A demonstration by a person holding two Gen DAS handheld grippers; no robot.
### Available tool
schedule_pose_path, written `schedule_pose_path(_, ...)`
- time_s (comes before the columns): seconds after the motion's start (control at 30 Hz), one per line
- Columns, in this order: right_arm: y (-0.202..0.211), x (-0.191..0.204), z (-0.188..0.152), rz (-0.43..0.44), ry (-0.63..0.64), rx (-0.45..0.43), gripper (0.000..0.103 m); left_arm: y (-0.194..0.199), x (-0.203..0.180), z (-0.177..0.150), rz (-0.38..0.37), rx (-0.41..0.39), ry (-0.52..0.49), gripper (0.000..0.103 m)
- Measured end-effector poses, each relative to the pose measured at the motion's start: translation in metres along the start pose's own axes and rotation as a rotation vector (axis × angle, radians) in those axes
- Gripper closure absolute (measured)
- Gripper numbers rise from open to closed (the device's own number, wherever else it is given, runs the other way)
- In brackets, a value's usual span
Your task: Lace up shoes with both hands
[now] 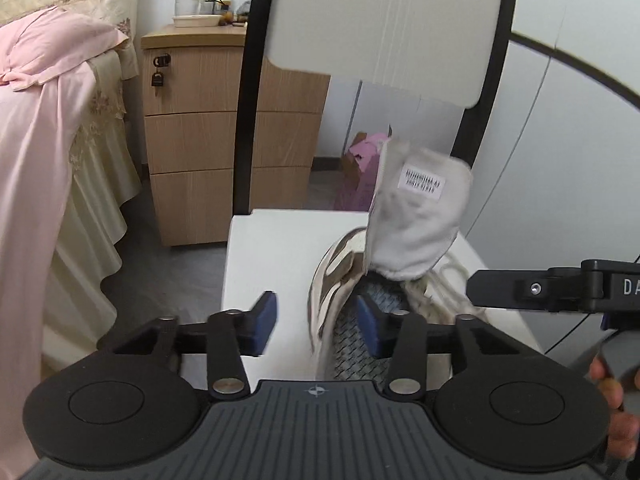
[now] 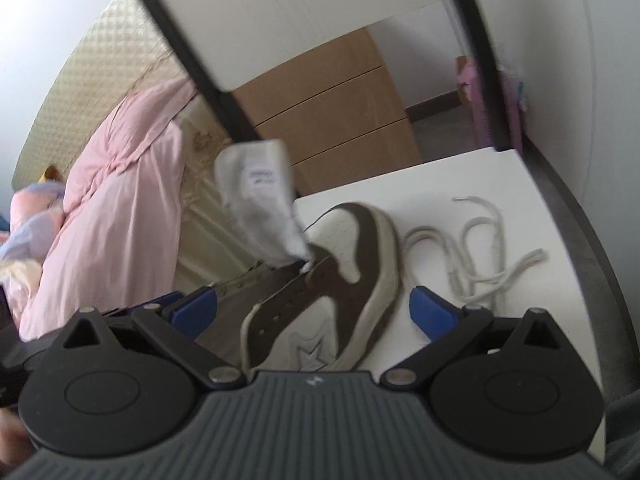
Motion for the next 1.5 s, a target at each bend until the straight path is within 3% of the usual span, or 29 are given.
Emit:
schedule_pose_path(0.1, -0.01, 0.009, -0.006, -0.002, 0.046, 0.025, 0.006, -0.006, -0.001, -0.002, -0.019, 0.019, 0.005, 0.078)
schedule_pose_path(0.13, -0.013, 0.011, -0.008, -0.006, 0.055, 0.034, 0.008, -0.008, -0.001, -0.002, -0.024, 0.026, 0.014, 0.079)
schedule_pose_path(0.23, -0.022, 0.015, -0.012, -0.021, 0.074, 0.053, 0.029, -0.013, -0.005, -0.004, -0.028, 0.046, 0.005, 0.09)
schedule_pose_path(0.37, -0.024, 0.014, -0.01, -0.04, 0.081, 0.055, 0.054, -0.015, -0.011, -0.005, -0.009, 0.06, -0.013, 0.09)
schedule_pose_path(0.77, -0.021, 0.006, 0.0, -0.082, 0.099, 0.054, 0.084, -0.009, -0.036, -0.013, -0.06, 0.071, -0.027, 0.09)
schedule_pose_path(1.5, -0.02, 0.004, -0.004, -0.12, 0.124, 0.056, 0.088, -0.011, -0.036, -0.013, -0.056, 0.056, 0.007, 0.09)
Point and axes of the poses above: each gripper's, at about its wrist camera, not at the fingertips, and y roughly against the way its jaws point, x to its left, z to its top, the point moved 5 cm from there along -y, roughly the way its jaws point, and after that the axes turned 8 degrees about -y, right-handed, at the moved point
